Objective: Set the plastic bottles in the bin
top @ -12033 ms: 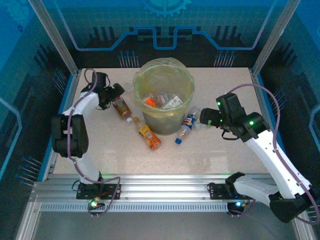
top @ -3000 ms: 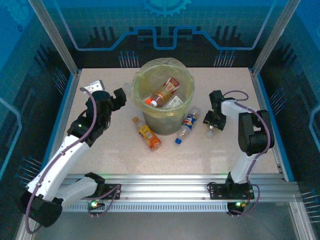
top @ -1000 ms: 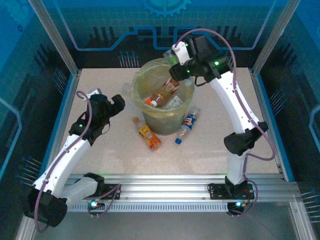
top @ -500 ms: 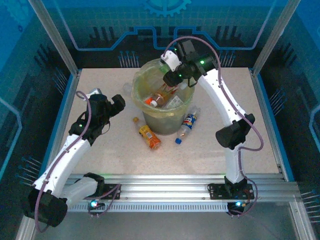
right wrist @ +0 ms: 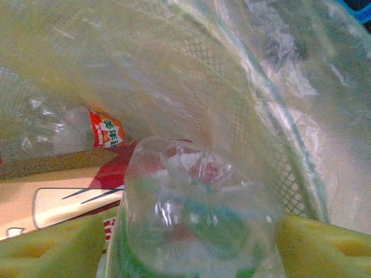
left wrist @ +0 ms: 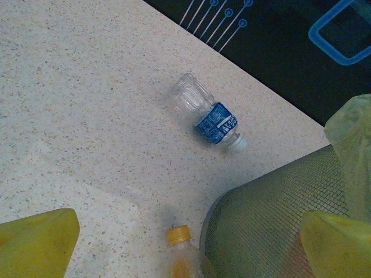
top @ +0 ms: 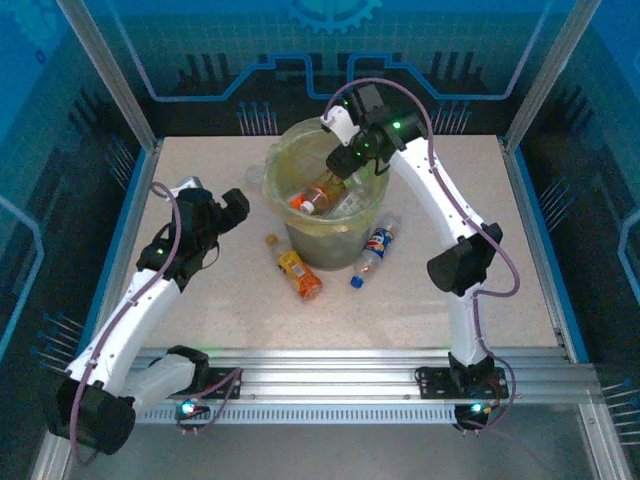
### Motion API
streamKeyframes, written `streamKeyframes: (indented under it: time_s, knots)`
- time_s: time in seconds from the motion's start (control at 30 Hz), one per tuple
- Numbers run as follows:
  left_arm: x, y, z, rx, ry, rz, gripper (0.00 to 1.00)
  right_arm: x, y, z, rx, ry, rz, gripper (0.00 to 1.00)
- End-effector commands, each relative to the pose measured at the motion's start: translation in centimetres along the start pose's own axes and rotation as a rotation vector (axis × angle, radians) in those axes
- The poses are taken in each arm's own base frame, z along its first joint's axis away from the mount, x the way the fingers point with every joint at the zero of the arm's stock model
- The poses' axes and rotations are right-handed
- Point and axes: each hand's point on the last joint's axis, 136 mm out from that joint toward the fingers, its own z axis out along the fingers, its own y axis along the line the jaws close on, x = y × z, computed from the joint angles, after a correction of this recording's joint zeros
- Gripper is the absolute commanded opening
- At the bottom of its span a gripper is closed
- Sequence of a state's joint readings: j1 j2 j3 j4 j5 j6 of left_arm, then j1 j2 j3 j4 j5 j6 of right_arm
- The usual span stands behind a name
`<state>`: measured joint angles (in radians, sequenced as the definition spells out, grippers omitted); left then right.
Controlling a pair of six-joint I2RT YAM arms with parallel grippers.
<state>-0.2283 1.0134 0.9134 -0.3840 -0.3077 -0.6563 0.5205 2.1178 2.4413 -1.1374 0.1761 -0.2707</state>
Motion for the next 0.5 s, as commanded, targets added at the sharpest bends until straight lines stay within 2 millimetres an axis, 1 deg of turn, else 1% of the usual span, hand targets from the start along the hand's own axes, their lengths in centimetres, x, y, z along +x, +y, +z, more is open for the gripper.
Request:
streamKeyframes:
  time_s: [0.0,0.1,0.2,0.27,0.33,0.47]
  knots:
    - [-0.3,0.0,-0.5,0.012,-0.004,-0.025,0.99,-0.1,0.4,-0.1,0.019,0.014,-0.025,0.80]
    - [-0.4,0.0,-0.5,0.012,-0.005,-0.025,0.99,-0.5,0.6,-0.6,0.015,0.000,-0.022,0.79]
    - [-0.4,0.1,-0.4,0.010,-0.004,-0.025,0.99,-1.0,1.2,-1.3,-0.008,-0.025,-0.018,0.74]
    - [-0.4,0.0,-0.4,0.012,-0.002,-0.026,0.99,-1.3,1.8,-1.6,-0.028,-0.039,-0.019,0.72]
    - [-0.4,0.0,-0.4,0.014,-0.002,-0.026,0.99,-1.5,2.1,-1.6,-0.036,-0.045,-0.018,0.72]
    - [-0.4,-0.1,-0.4,0.020,0.000,-0.027,0.99,-2.0,2.7,-1.5,-0.048,-0.058,-0.013,0.80]
